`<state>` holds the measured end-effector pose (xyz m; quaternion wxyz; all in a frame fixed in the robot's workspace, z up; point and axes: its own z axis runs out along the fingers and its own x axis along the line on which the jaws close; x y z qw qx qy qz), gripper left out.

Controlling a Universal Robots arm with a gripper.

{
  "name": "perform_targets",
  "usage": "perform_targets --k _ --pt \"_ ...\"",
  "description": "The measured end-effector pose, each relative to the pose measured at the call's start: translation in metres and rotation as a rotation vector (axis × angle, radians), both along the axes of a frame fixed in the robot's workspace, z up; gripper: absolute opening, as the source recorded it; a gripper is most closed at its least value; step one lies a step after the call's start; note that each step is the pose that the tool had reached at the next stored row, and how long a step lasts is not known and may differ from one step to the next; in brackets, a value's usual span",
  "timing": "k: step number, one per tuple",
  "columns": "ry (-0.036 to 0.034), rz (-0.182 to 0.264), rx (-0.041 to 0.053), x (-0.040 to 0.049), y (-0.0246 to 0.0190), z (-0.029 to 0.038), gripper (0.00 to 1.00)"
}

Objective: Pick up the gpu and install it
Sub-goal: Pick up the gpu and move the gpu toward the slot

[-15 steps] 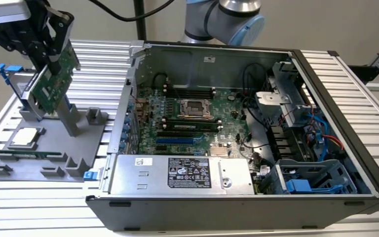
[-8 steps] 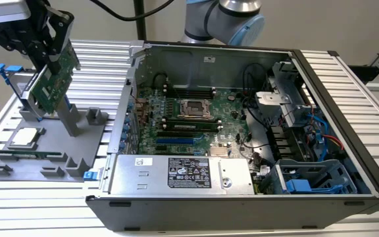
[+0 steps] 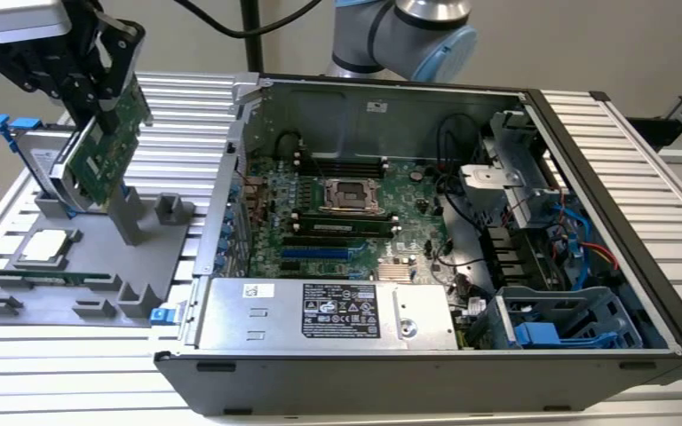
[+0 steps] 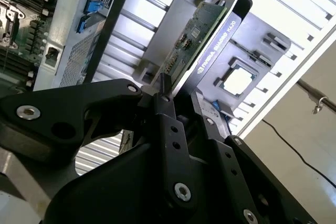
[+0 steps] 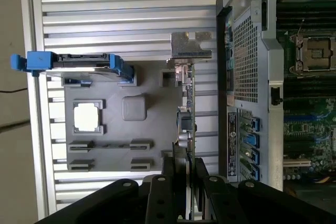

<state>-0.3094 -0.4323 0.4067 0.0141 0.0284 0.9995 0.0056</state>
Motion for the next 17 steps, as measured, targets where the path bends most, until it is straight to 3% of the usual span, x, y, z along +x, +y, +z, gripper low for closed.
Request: perform_targets --k 17 --pt "0.0000 0.000 0.0000 0.0171 0.0000 0.0000 0.00"
